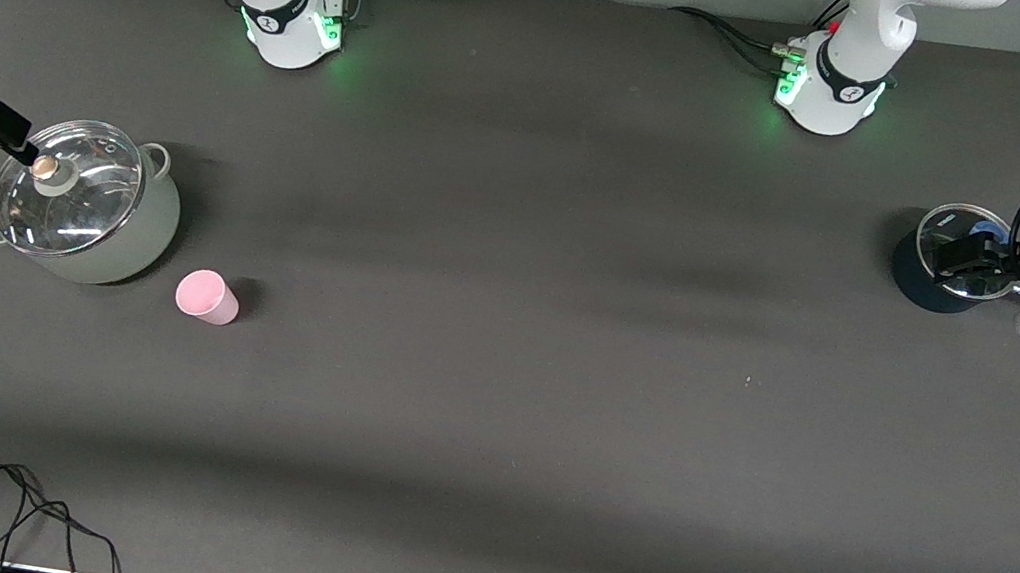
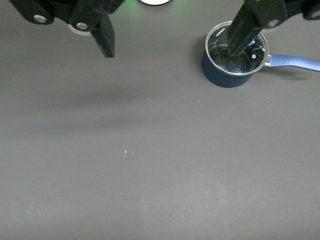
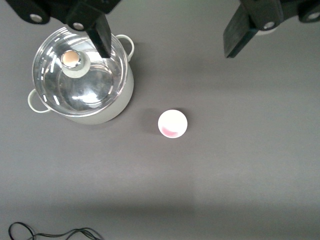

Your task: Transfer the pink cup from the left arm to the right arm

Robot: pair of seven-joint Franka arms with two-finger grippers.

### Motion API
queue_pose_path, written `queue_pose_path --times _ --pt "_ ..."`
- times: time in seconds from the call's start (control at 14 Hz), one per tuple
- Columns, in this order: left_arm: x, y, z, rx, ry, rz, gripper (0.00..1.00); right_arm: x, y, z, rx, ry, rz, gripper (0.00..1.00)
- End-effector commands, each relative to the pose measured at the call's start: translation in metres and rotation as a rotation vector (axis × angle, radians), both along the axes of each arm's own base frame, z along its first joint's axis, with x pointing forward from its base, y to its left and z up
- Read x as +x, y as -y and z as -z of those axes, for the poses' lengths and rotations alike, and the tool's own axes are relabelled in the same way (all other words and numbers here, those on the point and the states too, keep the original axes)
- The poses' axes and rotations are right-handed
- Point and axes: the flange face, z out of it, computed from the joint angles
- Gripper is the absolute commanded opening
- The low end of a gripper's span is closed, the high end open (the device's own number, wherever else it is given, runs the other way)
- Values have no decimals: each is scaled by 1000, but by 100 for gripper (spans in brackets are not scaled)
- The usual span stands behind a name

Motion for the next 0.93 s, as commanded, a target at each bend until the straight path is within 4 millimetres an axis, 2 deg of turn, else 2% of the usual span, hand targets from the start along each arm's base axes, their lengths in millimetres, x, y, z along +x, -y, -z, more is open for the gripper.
queue_pose_path --times 0.0,0.21,0.43,0.64,0.86 --pt "0 0 -4 -12 9 8 100 -6 -4 -1 59 26 29 100" --pt "-1 1 -6 -9 8 13 100 -5 0 -8 71 60 39 100" --pt "0 -1 -7 -5 8 10 100 -1 -7 3 148 55 46 100" --pt "1 0 -11 1 17 12 100 -2 -6 2 141 52 37 100" --pt "3 0 -7 3 11 12 100 -3 -5 -3 128 59 35 100"
